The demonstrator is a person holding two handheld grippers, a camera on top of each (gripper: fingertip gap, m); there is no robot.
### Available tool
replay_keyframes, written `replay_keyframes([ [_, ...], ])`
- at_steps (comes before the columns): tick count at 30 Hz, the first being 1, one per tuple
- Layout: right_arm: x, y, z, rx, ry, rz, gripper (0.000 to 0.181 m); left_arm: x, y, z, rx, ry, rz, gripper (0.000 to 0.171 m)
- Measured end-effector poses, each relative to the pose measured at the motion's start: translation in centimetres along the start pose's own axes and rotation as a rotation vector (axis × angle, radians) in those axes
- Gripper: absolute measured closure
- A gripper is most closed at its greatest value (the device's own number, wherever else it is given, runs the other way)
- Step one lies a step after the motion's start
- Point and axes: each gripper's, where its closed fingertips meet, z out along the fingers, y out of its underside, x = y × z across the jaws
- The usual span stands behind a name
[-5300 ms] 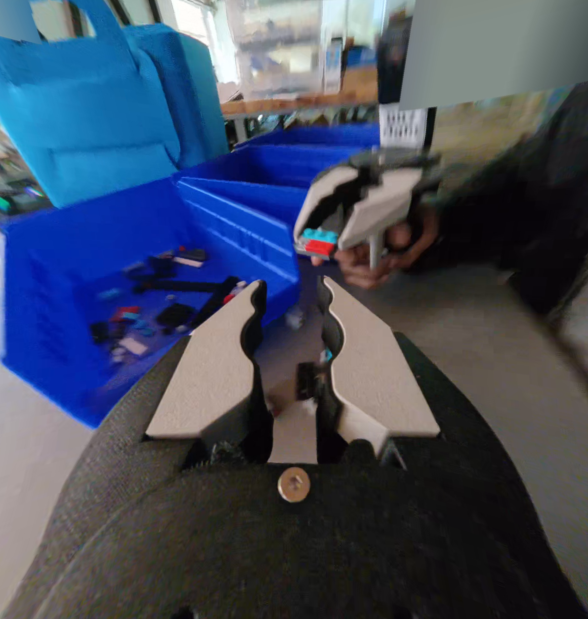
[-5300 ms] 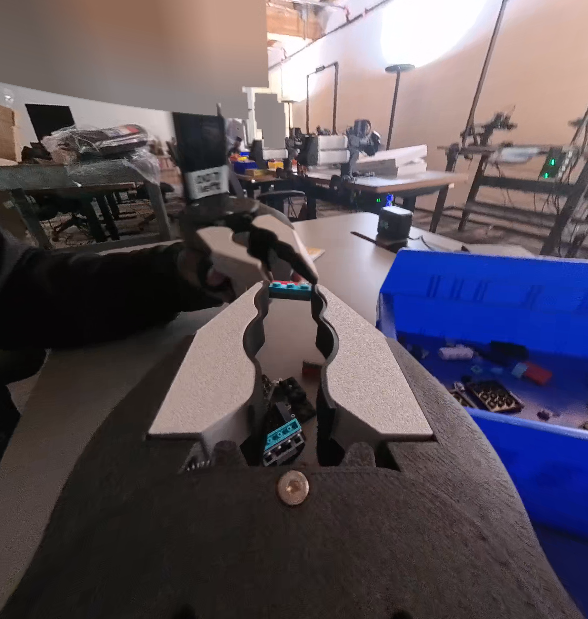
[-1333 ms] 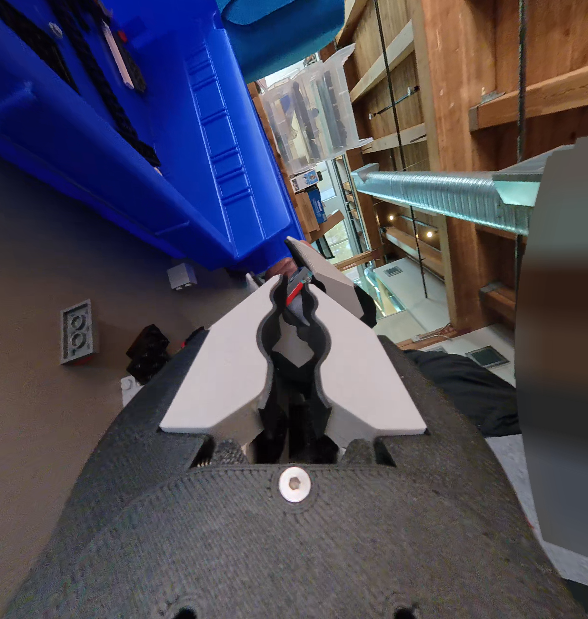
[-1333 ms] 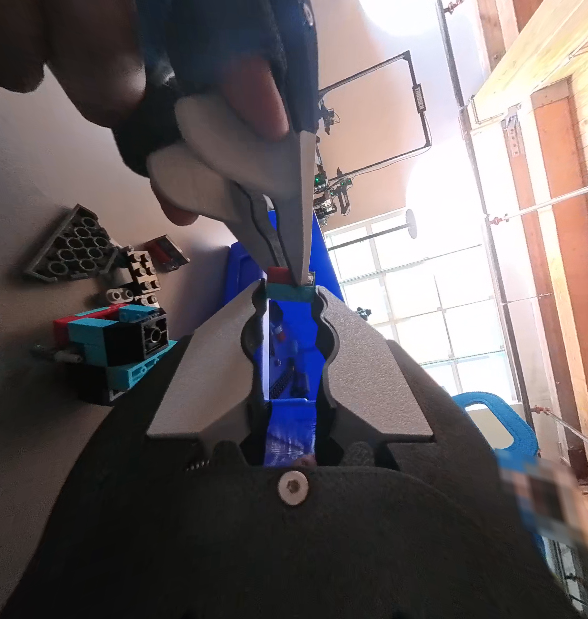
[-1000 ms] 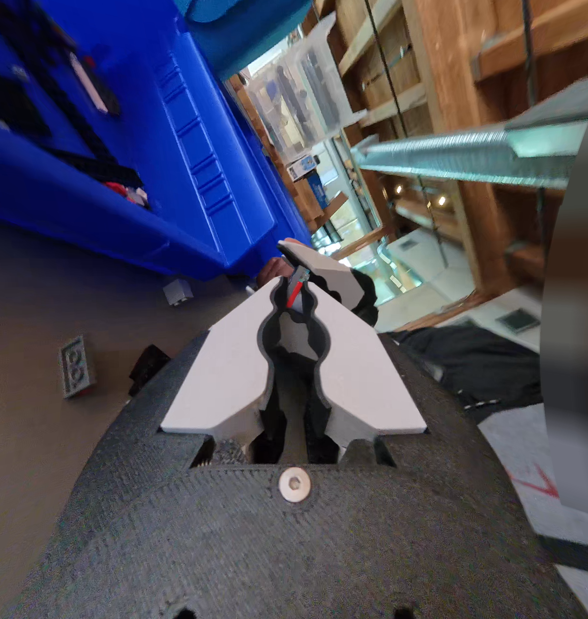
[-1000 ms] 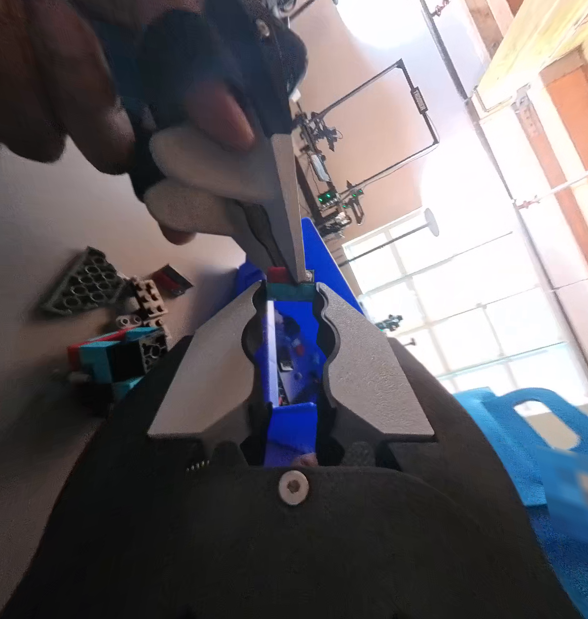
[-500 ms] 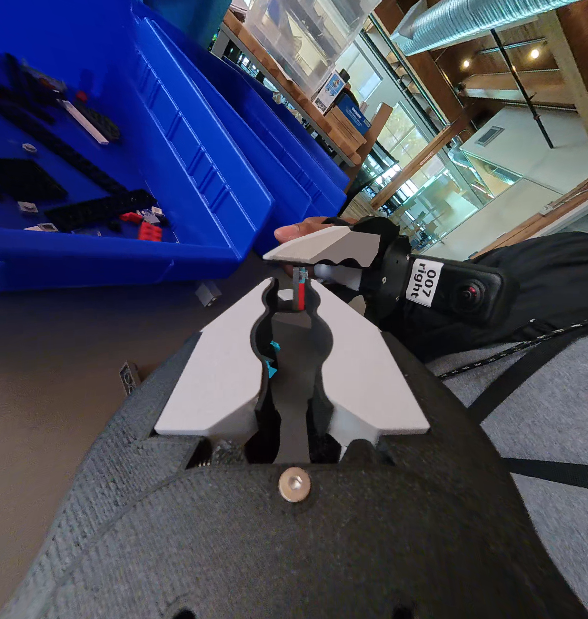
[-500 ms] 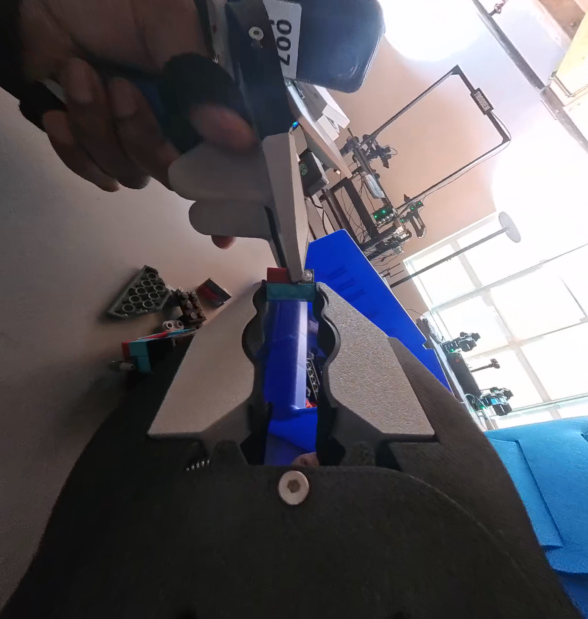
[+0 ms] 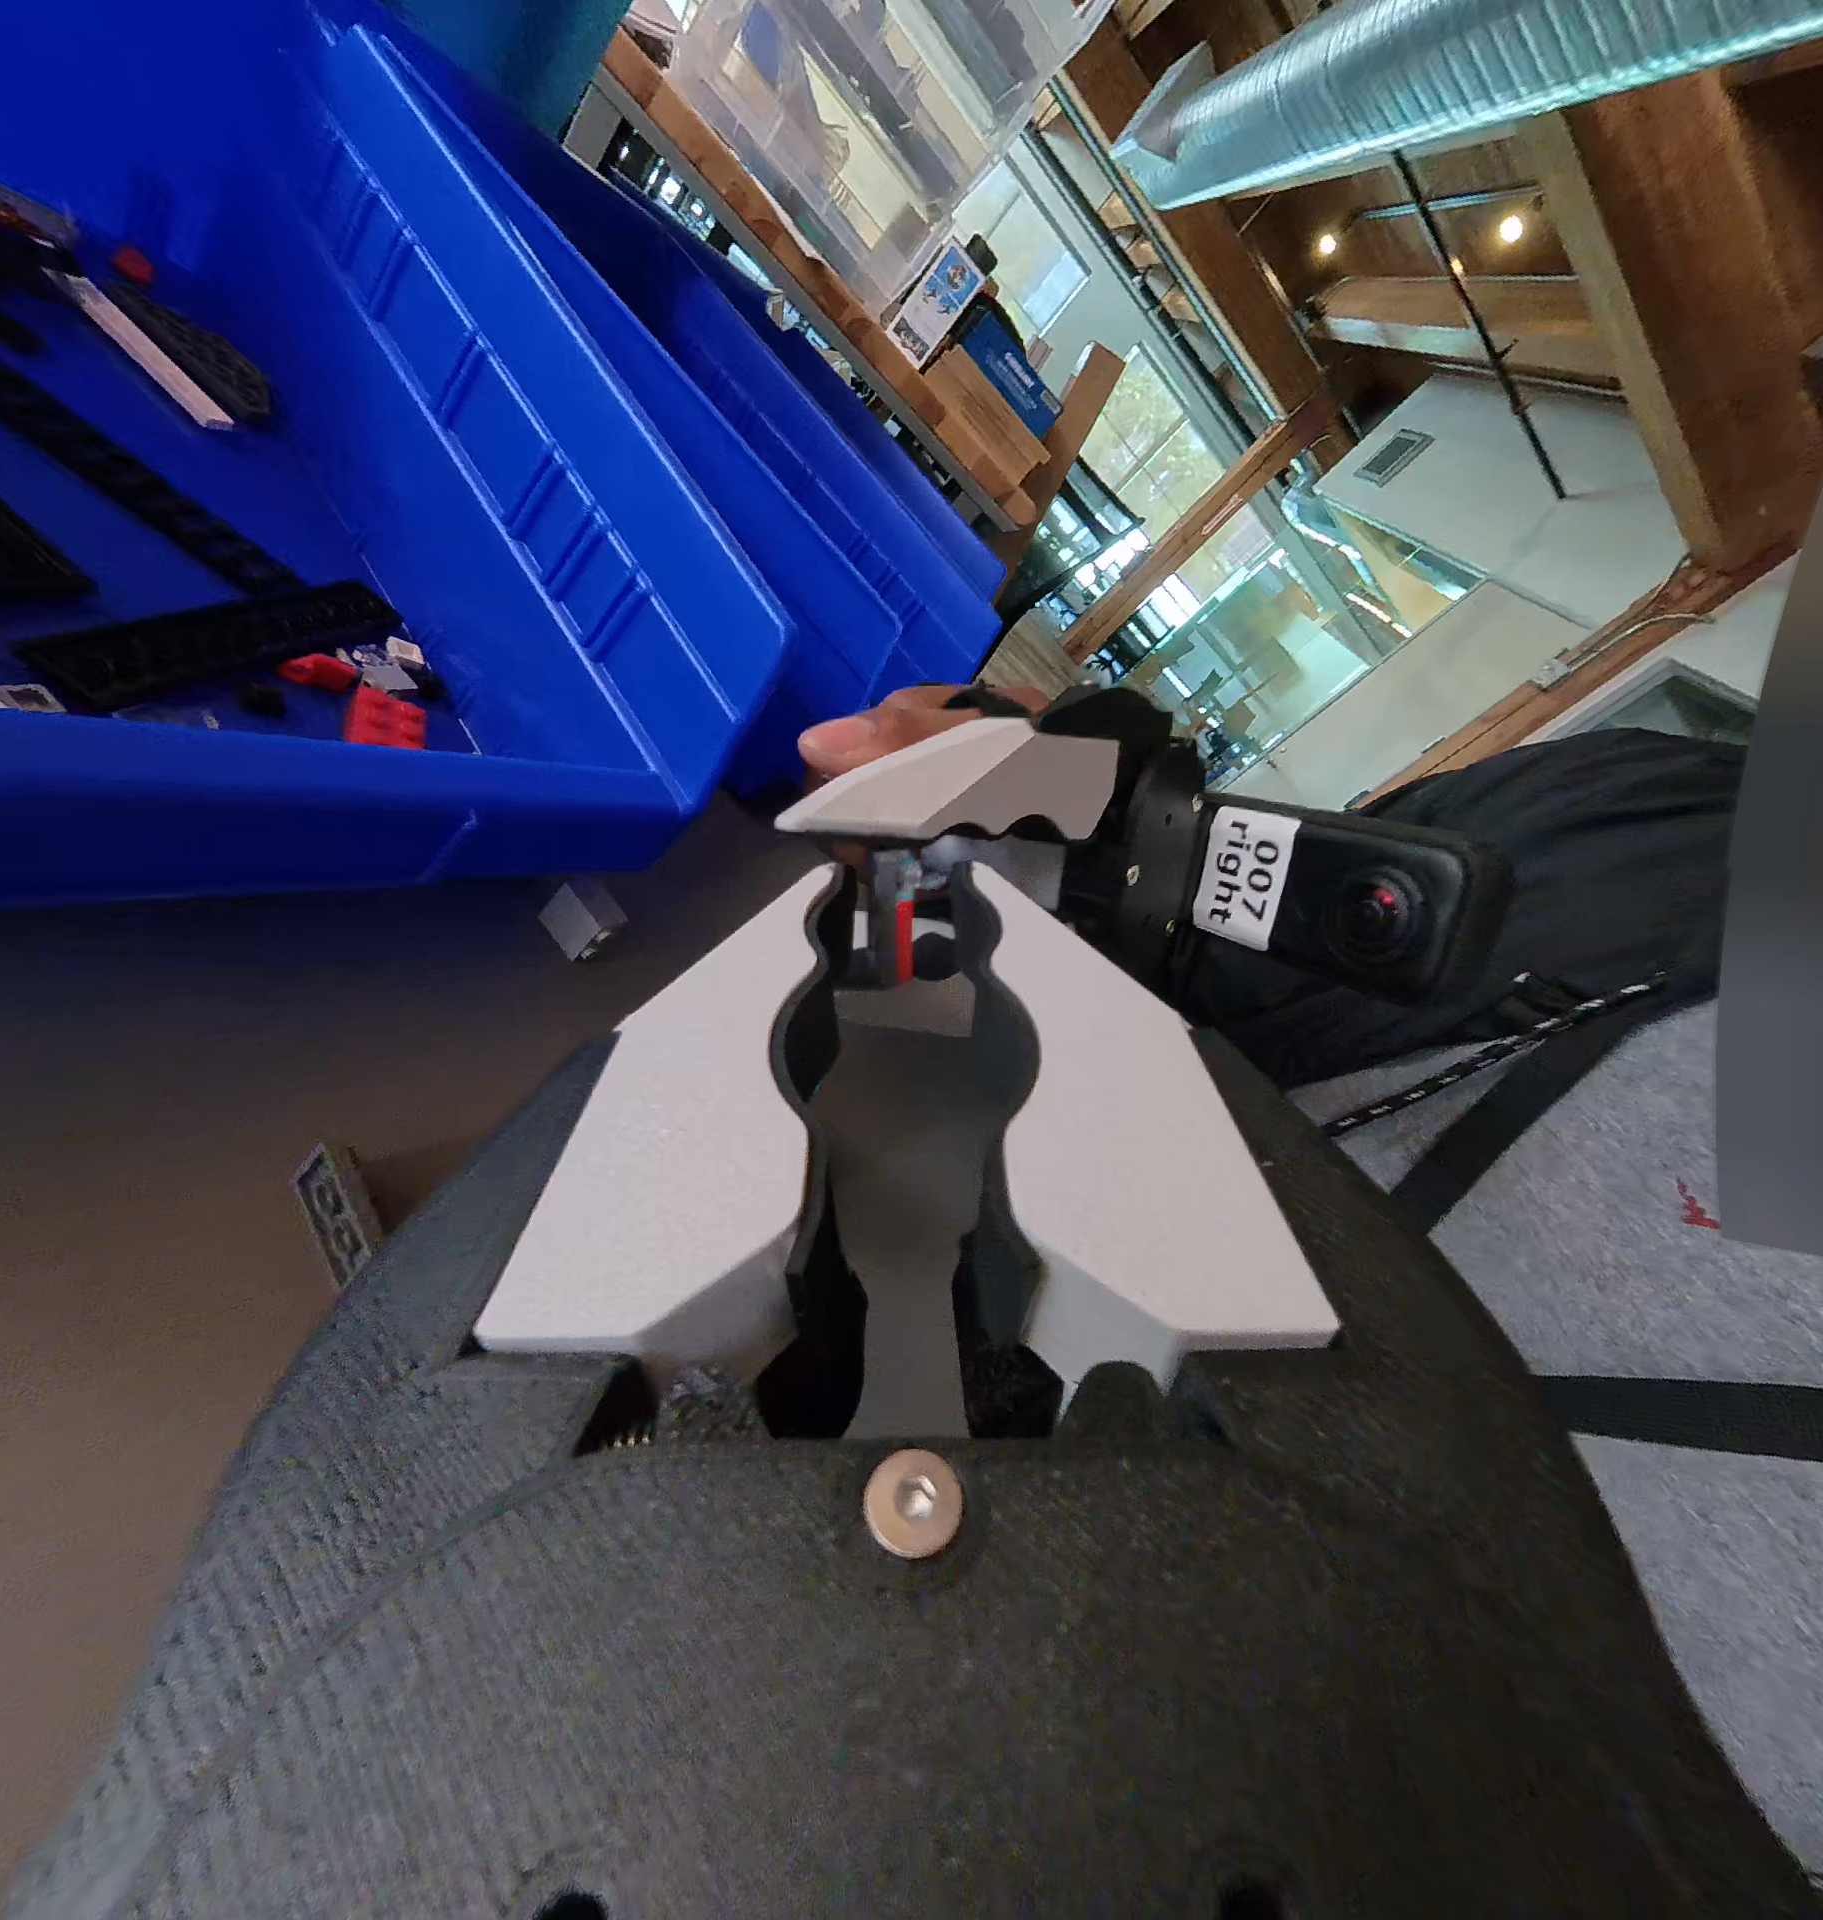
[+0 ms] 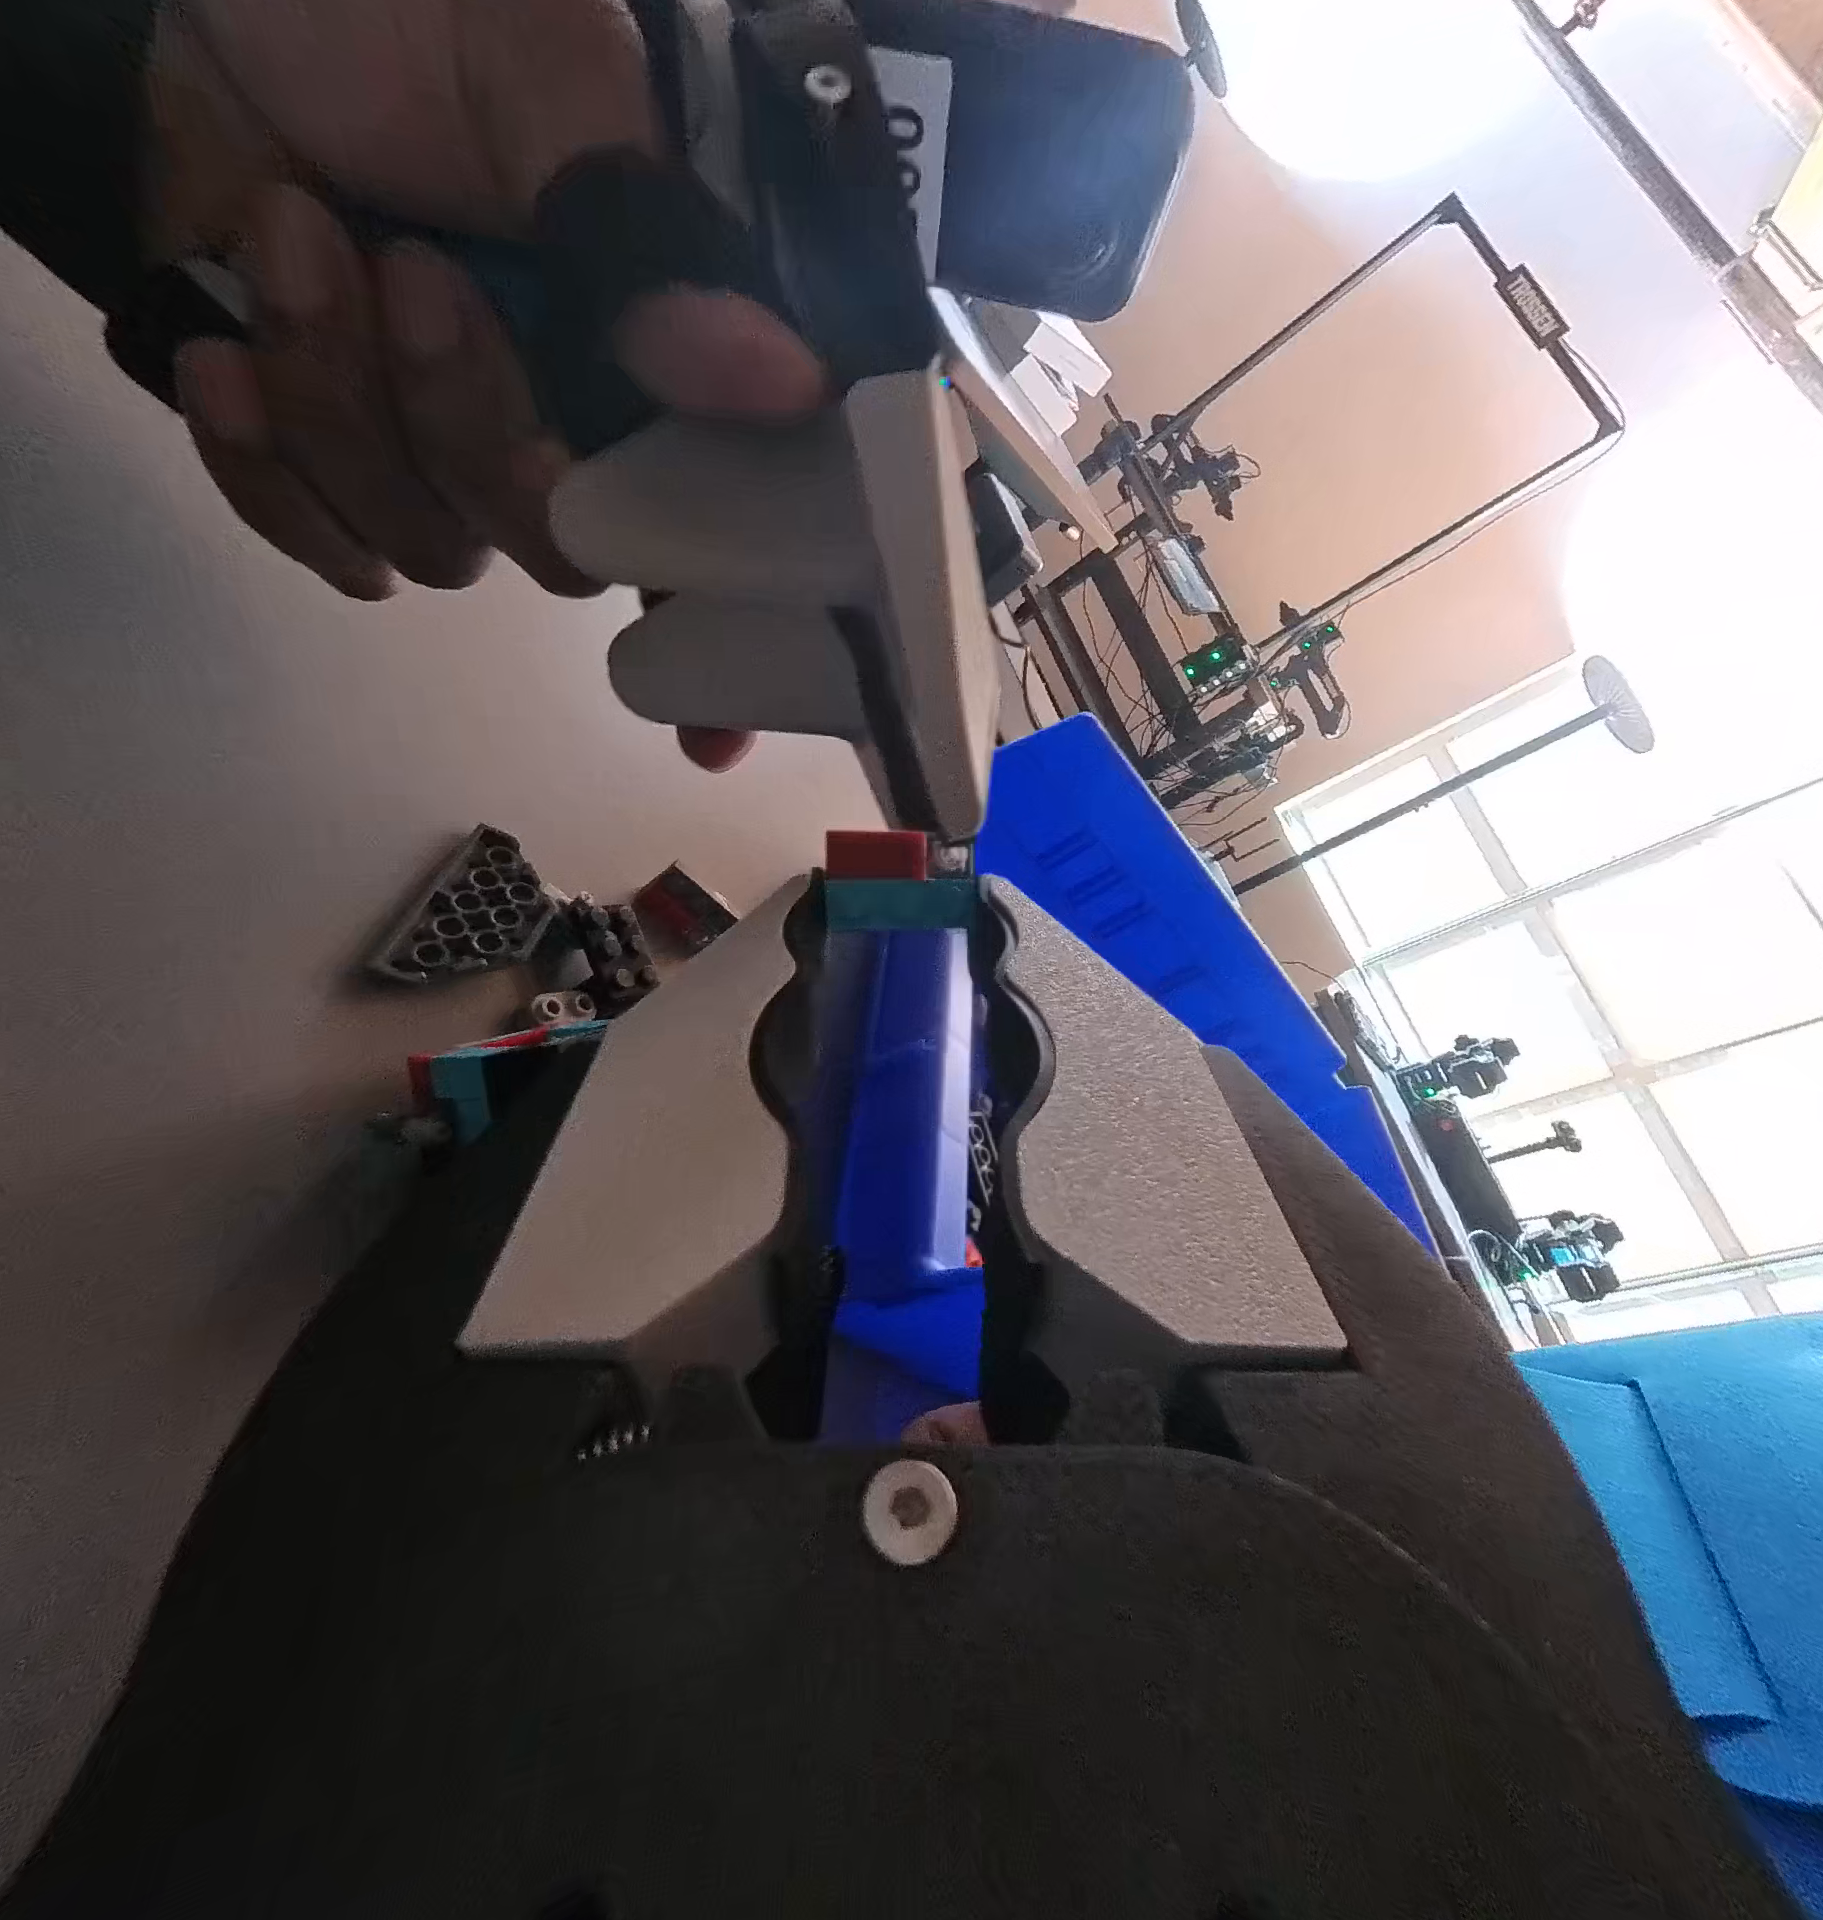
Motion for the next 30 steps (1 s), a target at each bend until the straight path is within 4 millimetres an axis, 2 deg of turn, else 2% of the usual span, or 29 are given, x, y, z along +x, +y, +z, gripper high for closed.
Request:
replay_keyframes([
  [8,-0.2,0.2,-0.7,-0.002,-0.014,-0.012,0.153,-0.4,0.2,-0.1,-0.019,-0.038,0.006,0.161],
  [15,-0.4,0.3,-0.7,-0.013,-0.019,-0.029,0.153,-0.7,0.4,-0.1,-0.013,-0.035,-0.066,0.163],
  [30,0.3,1.4,-0.4,-0.107,0.115,-0.251,0.154,-1.4,0.1,0.2,0.106,0.007,-0.292,0.164],
])
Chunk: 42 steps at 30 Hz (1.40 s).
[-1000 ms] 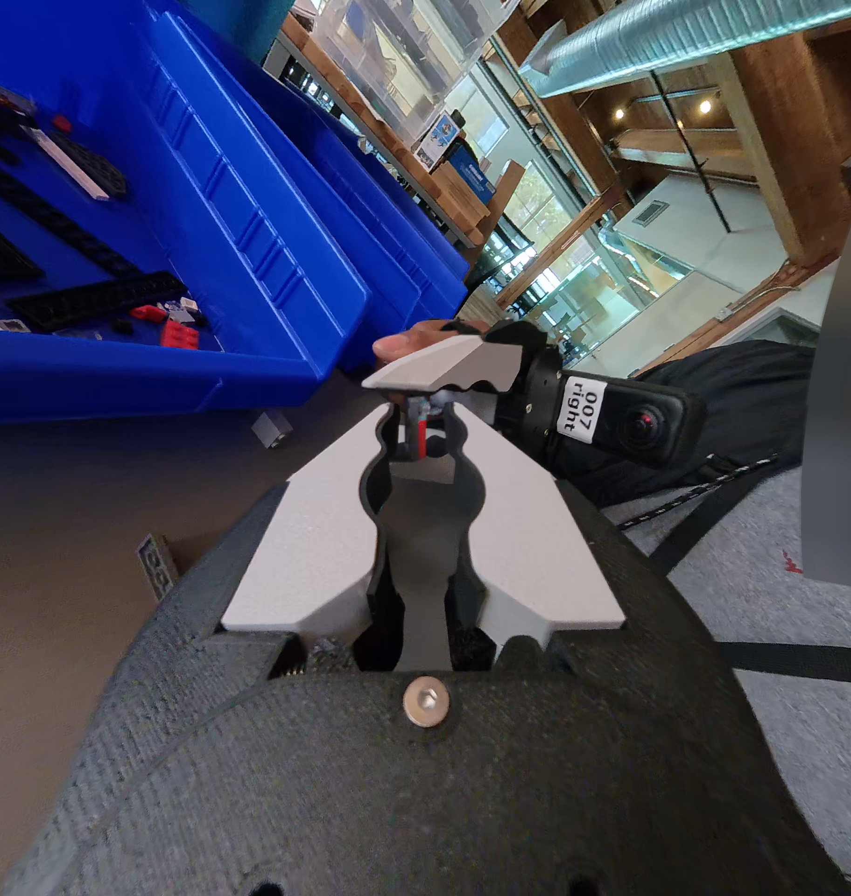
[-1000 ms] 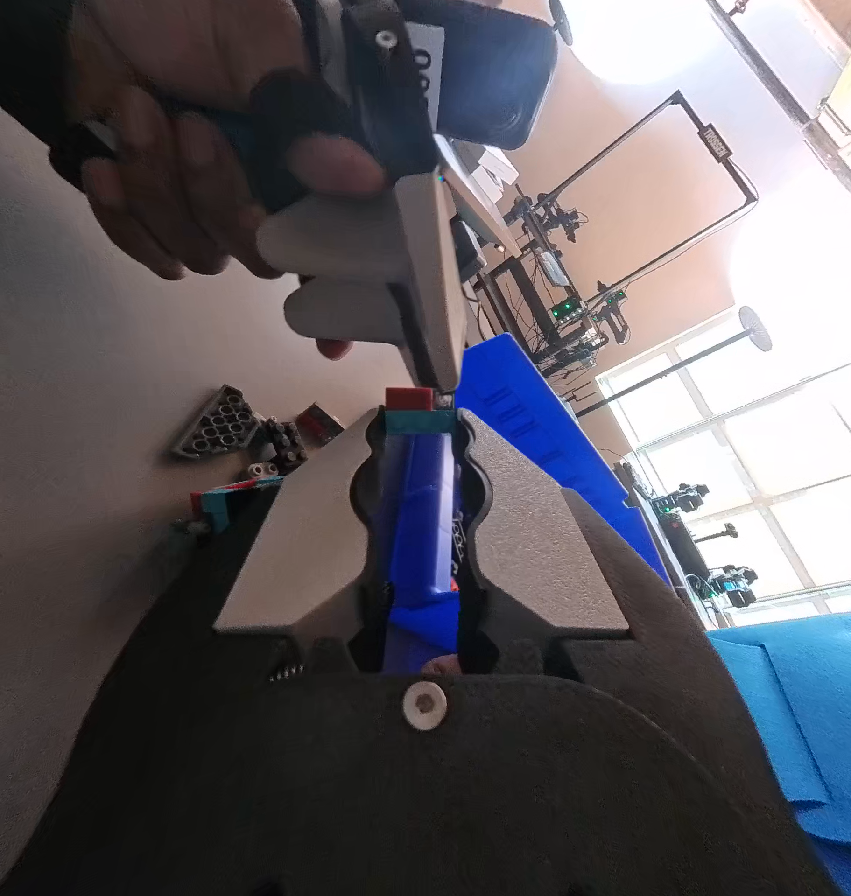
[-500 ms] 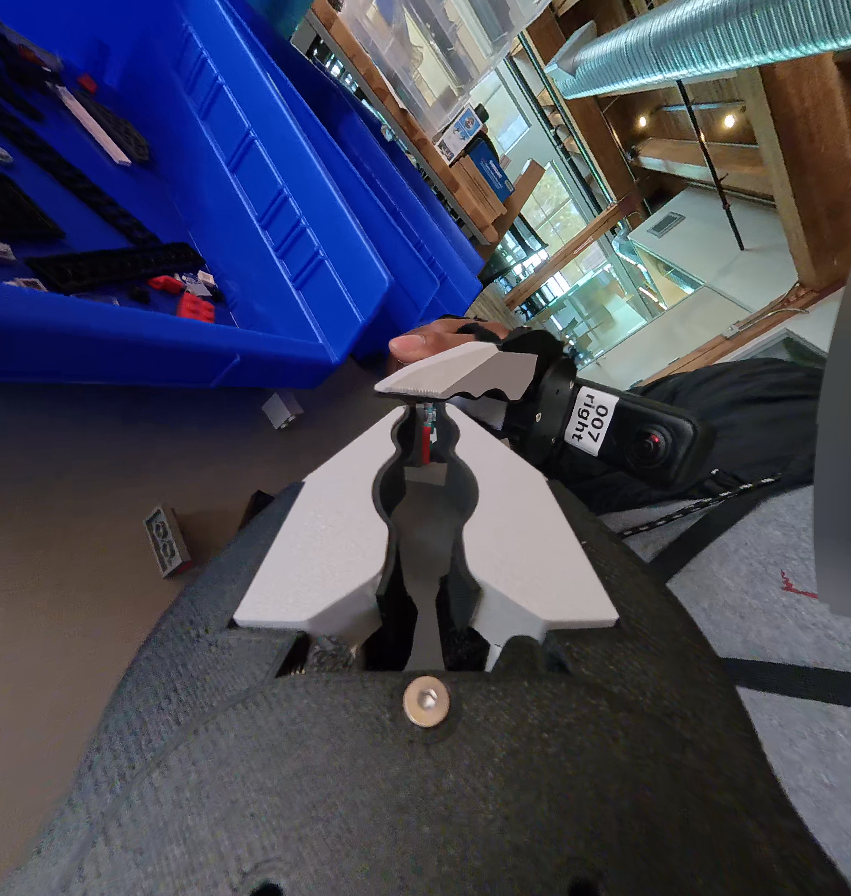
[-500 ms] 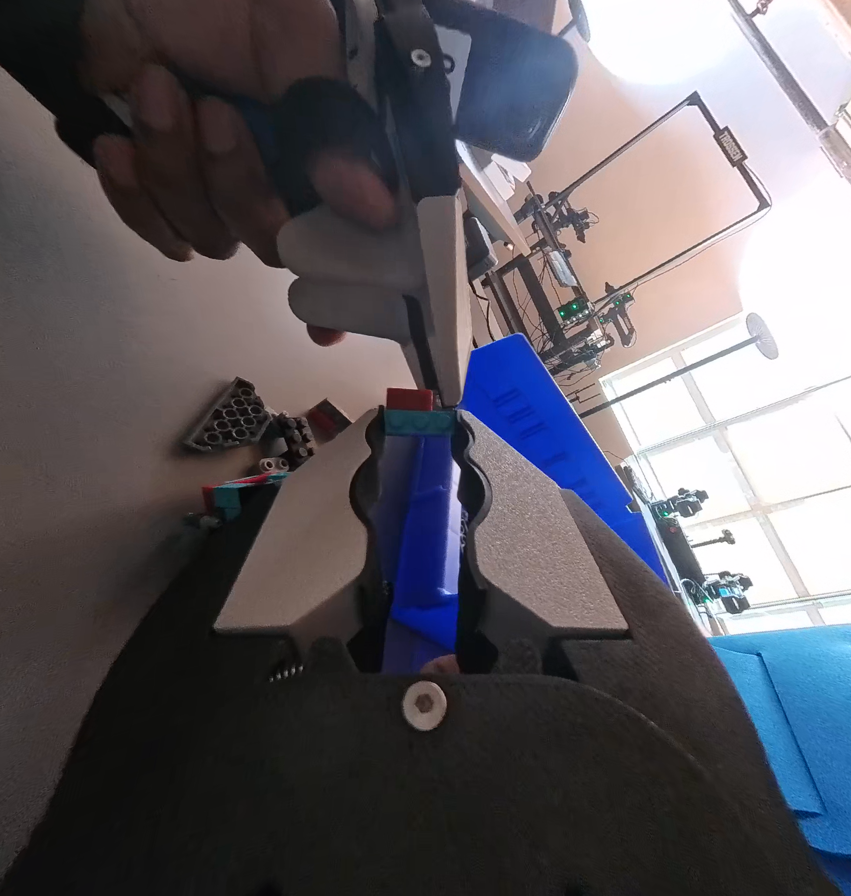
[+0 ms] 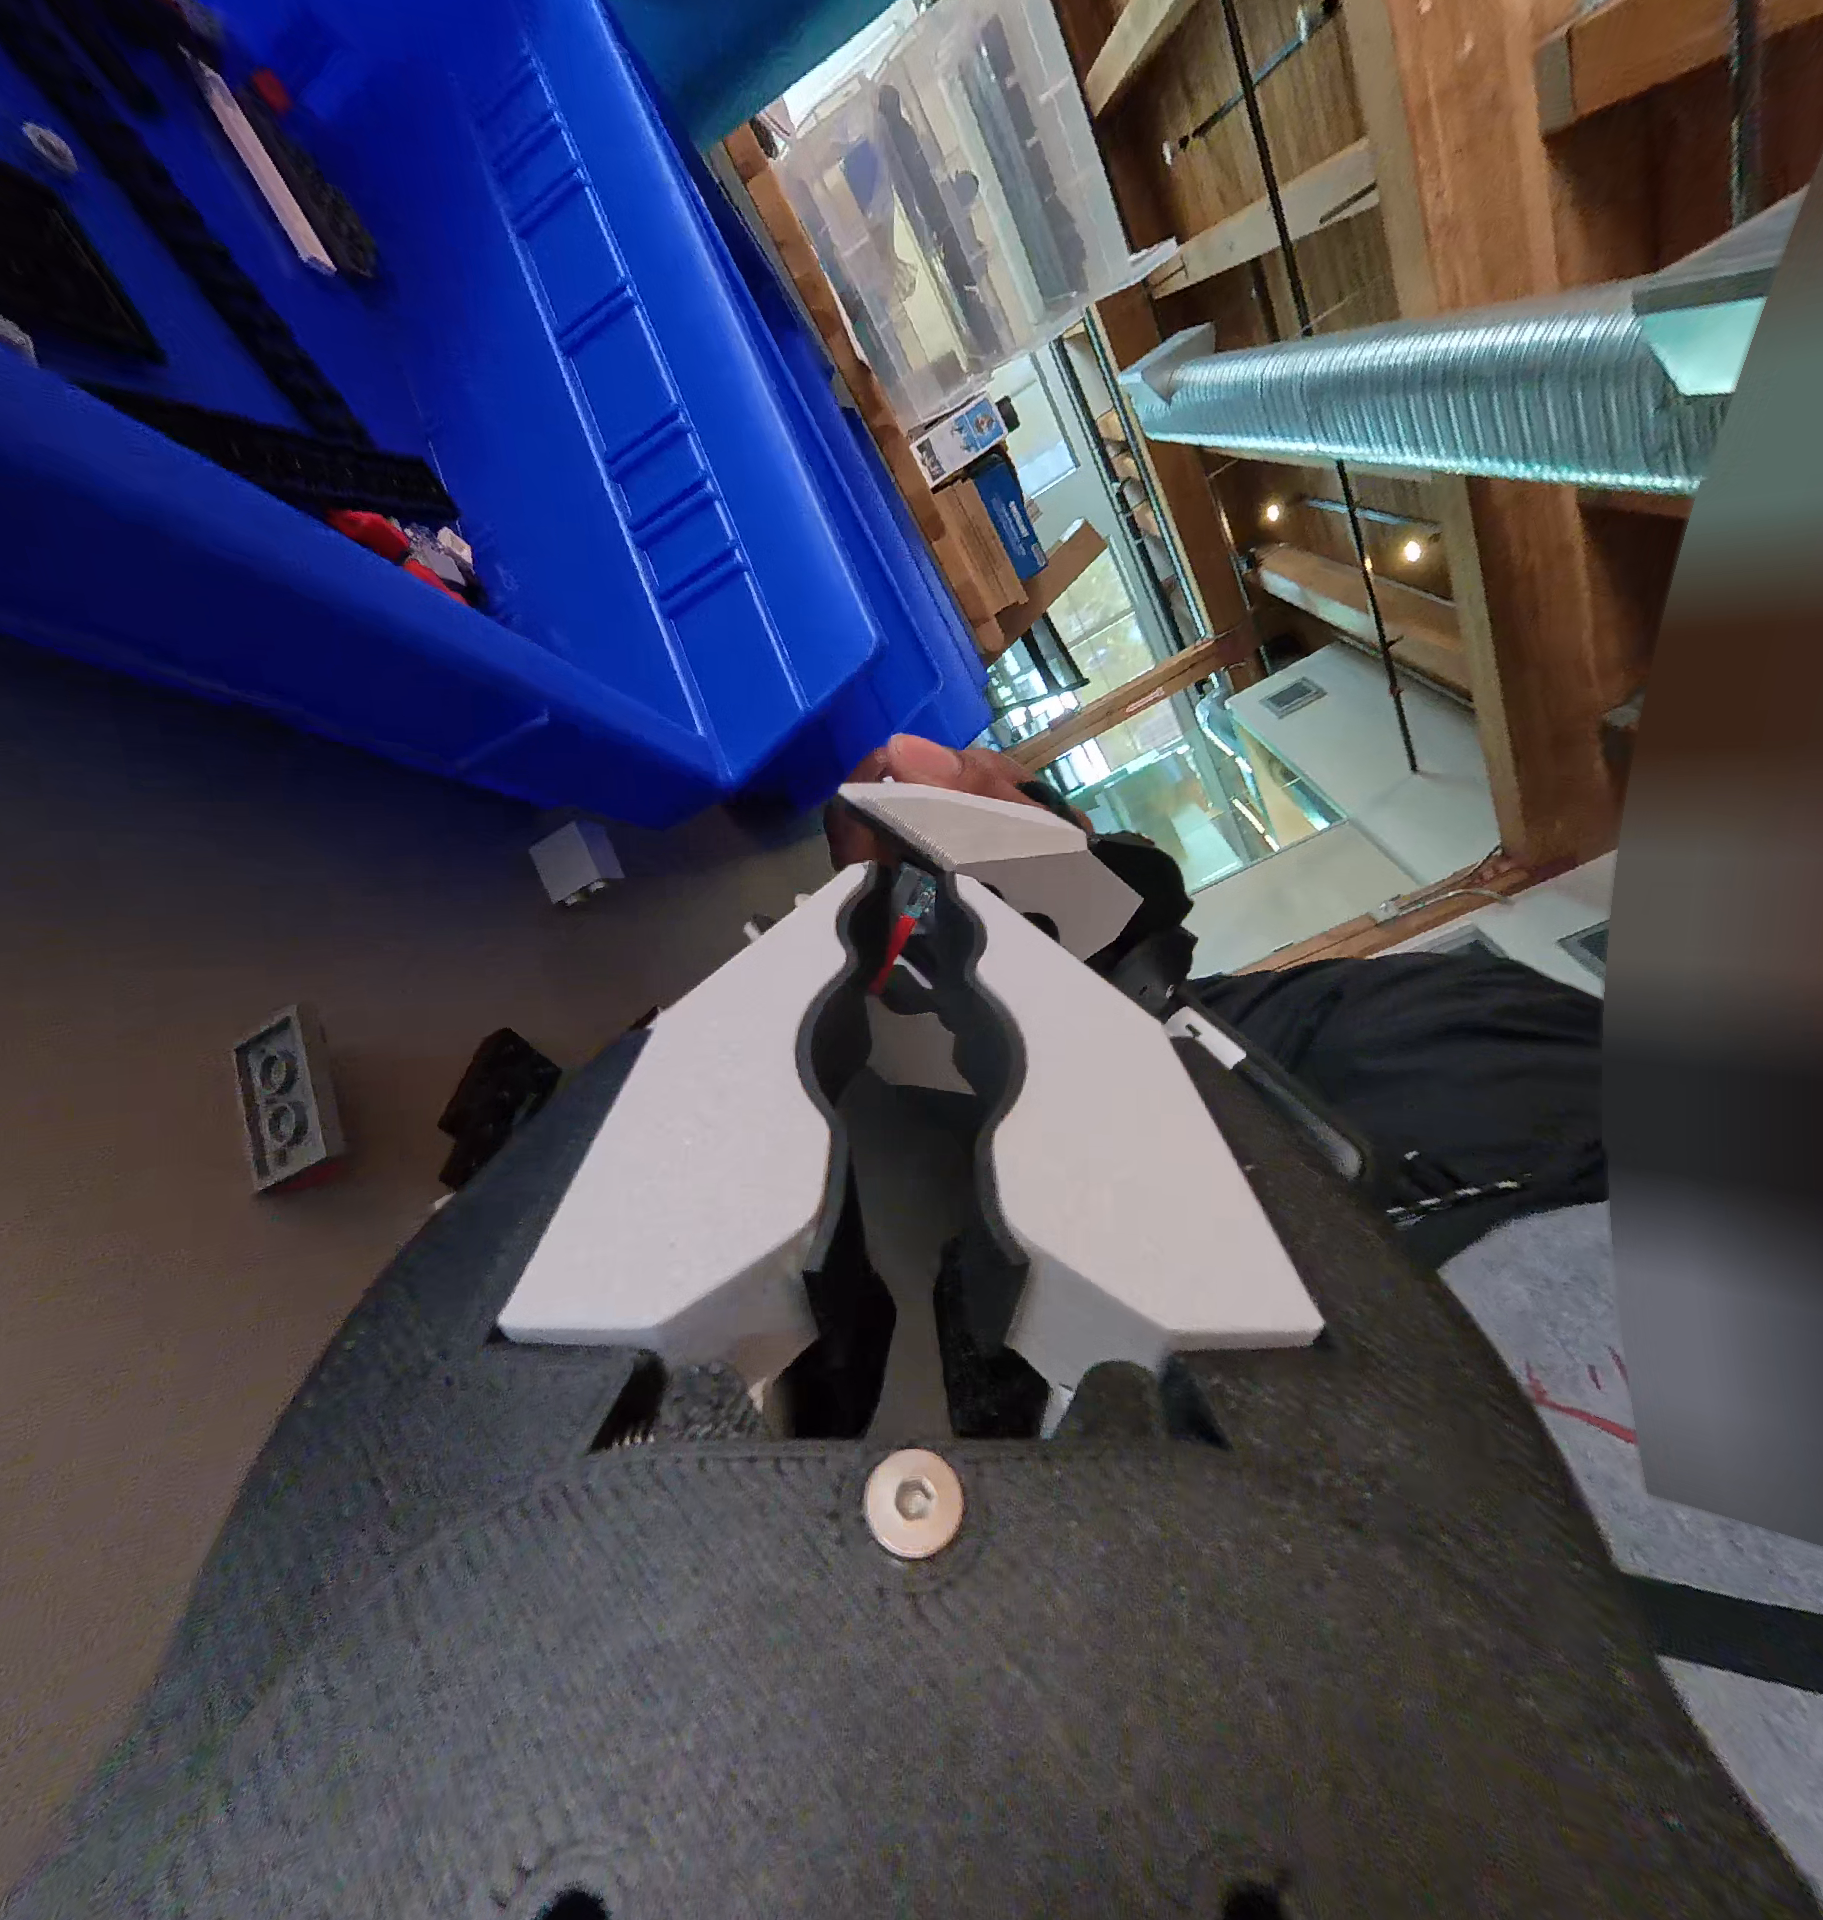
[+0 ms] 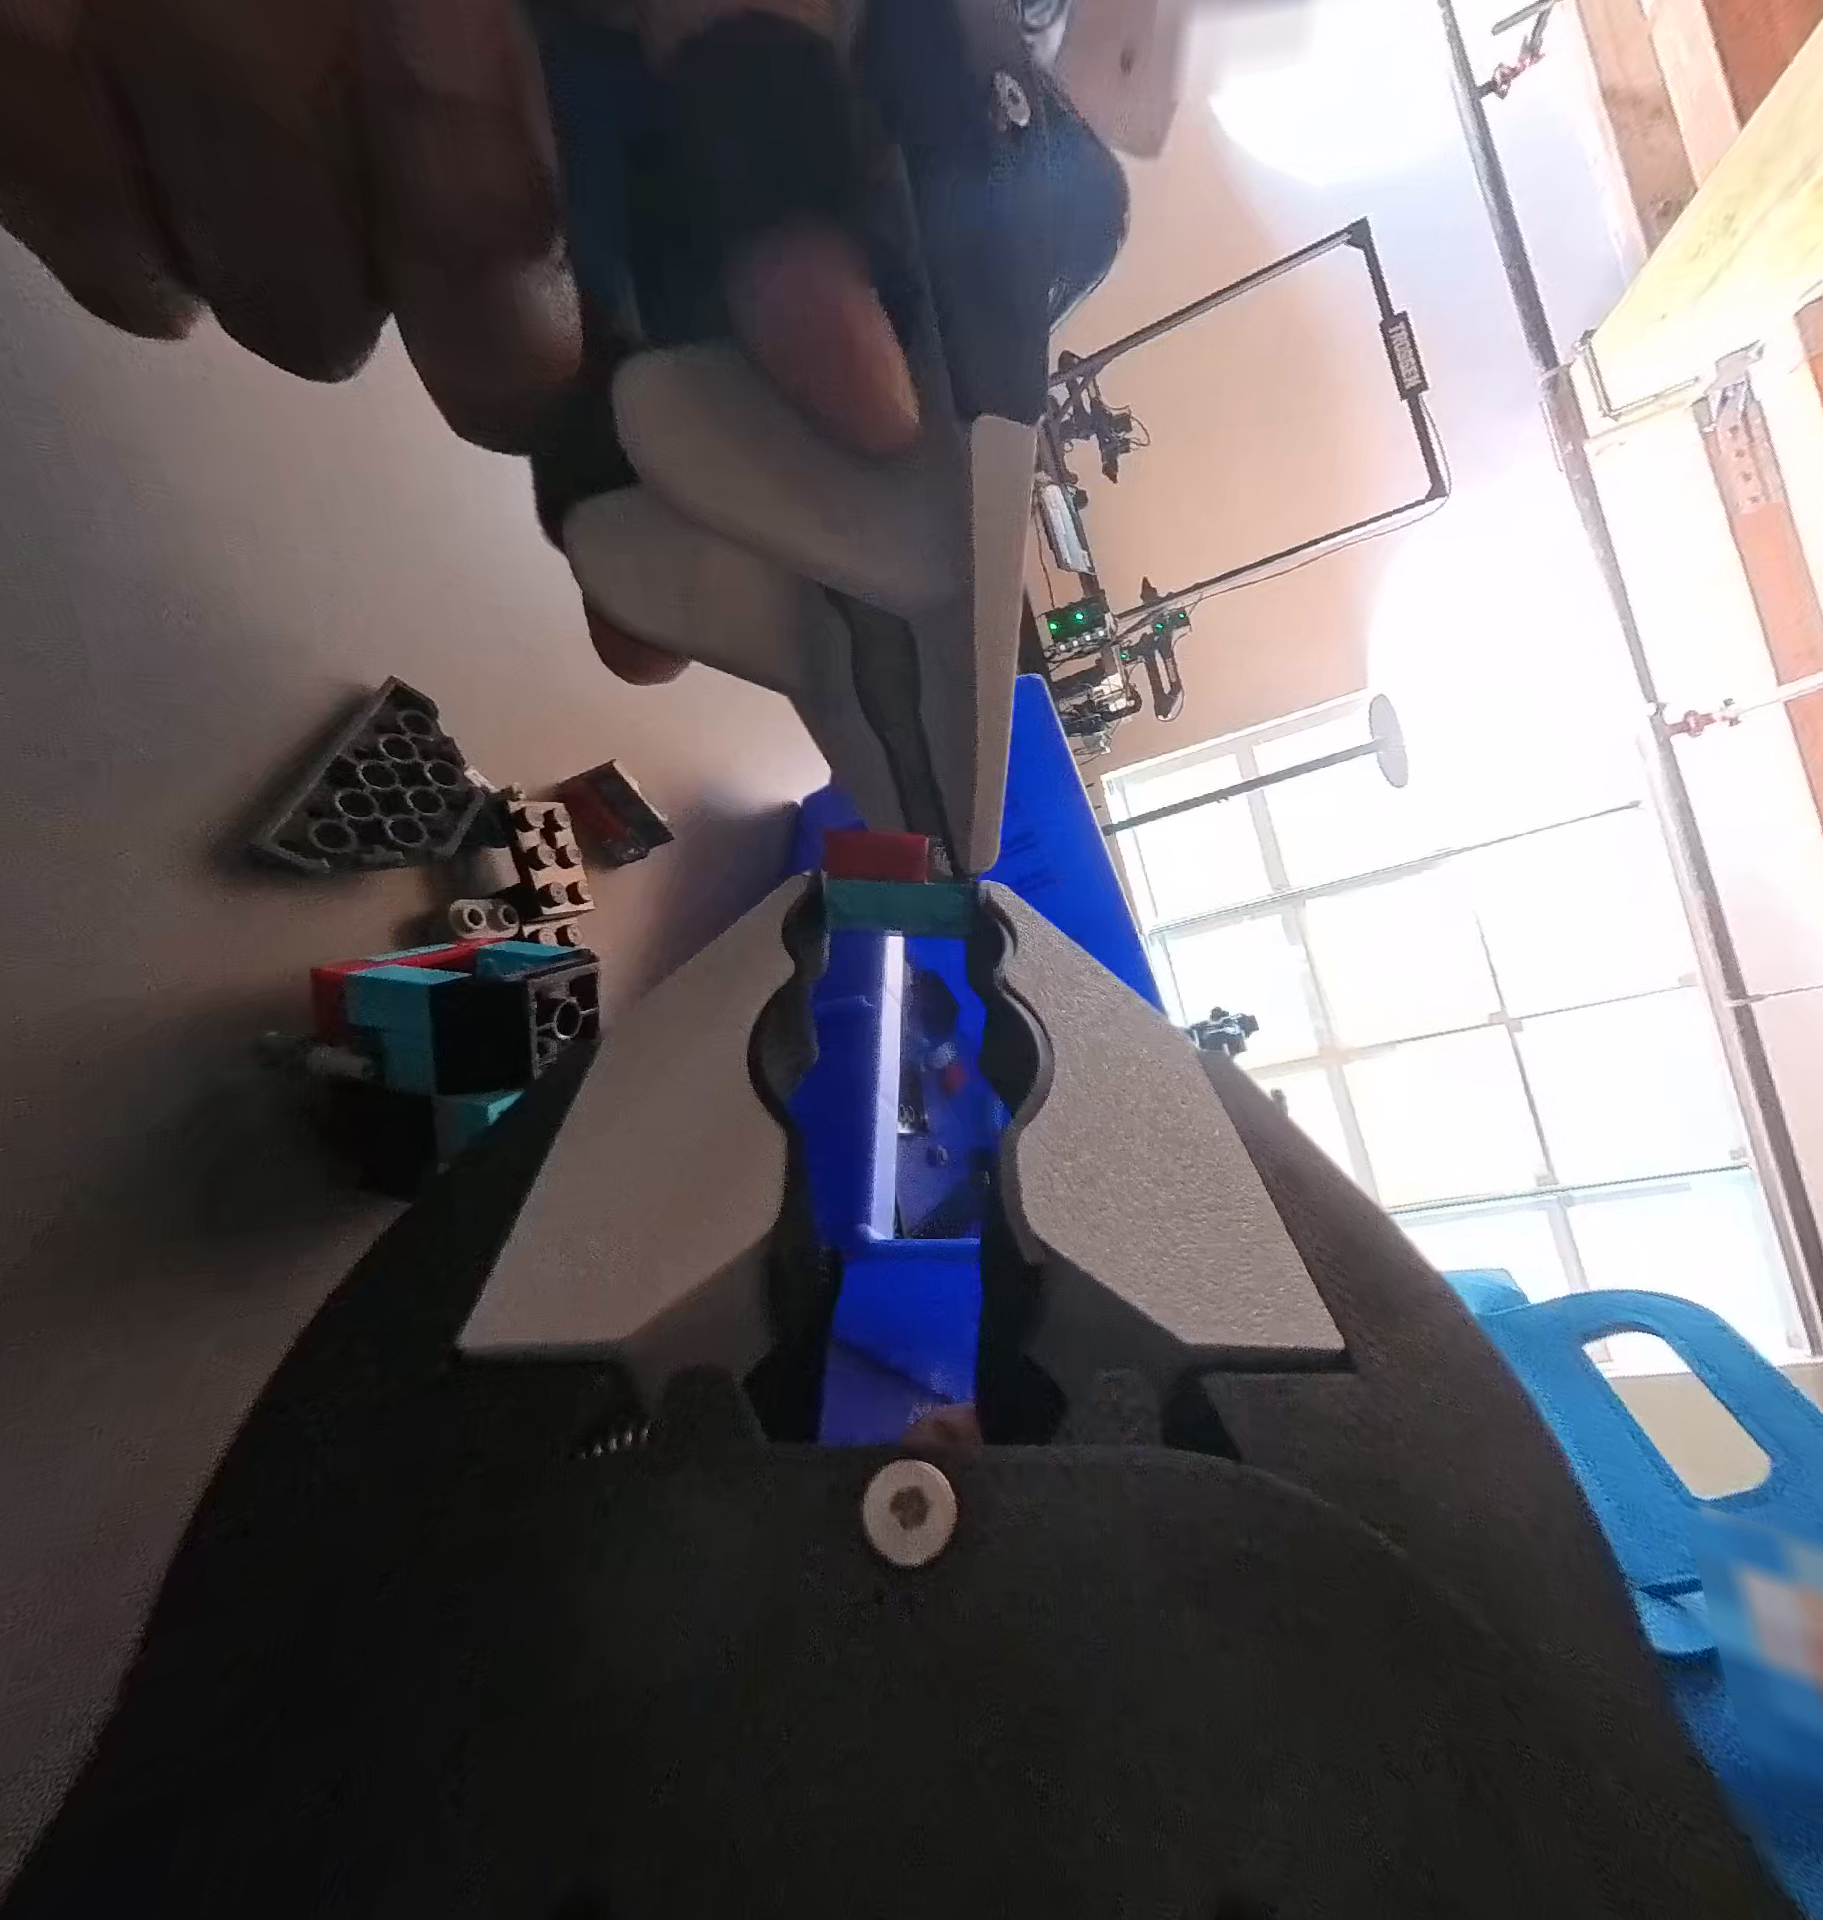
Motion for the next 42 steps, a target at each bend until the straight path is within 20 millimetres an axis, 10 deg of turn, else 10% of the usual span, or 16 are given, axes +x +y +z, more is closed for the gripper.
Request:
replay_keyframes([
  [23,0.9,0.2,0.0,0.0,0.061,-0.06,0.153,0.2,-0.5,0.0,0.077,0.09,-0.152,0.163],
  [42,1.1,0.4,0.0,0.045,-0.142,0.418,0.146,0.1,-1.1,0.0,0.059,-0.117,0.265,0.163],
])
